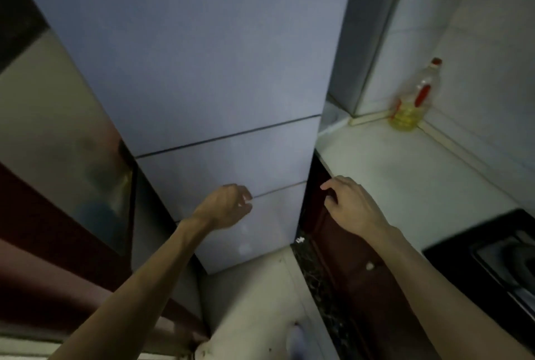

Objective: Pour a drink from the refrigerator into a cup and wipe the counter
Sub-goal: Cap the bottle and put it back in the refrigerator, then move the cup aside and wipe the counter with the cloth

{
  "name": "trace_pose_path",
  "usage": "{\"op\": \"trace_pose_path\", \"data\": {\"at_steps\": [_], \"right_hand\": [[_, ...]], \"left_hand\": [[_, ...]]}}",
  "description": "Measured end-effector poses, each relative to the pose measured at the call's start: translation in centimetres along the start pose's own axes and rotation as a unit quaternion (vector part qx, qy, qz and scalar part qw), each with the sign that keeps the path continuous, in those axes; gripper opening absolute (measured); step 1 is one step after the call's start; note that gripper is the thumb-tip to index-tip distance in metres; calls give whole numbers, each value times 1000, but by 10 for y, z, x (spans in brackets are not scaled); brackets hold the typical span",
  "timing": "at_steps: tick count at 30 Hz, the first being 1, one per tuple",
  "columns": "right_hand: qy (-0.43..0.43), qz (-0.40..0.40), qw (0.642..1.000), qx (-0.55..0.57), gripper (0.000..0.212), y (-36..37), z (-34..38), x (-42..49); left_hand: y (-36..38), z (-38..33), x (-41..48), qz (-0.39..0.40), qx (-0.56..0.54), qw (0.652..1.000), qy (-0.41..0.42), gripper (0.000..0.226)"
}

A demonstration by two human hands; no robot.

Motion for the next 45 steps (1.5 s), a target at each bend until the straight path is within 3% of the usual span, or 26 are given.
{"op": "trace_pose_path", "data": {"at_steps": [11, 27, 36, 45], "right_hand": [[180, -22, 983, -8, 33, -50, -128, -160], [319, -71, 945, -28, 35, -121, -284, -463], [433, -143, 890, -5, 32, -156, -340, -640], [569, -200, 797, 1, 33, -171, -371, -807]], "left_hand": [[71, -165, -2, 111, 59, 975, 185, 34], [198, -465, -126, 122, 119, 910, 378, 34], [266, -626, -212, 146, 162, 833, 508, 30], [338, -758, -292, 190, 179, 731, 630, 26]]}}
Point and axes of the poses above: each hand's wrist, its own x-axis towards the middle knuckle, its own y-axis out of the palm, z = x × y, the point moved 7 cm from there along x, towards the middle knuckle, and after that the axes turned 10 degrees about y, right-handed, at the moved point
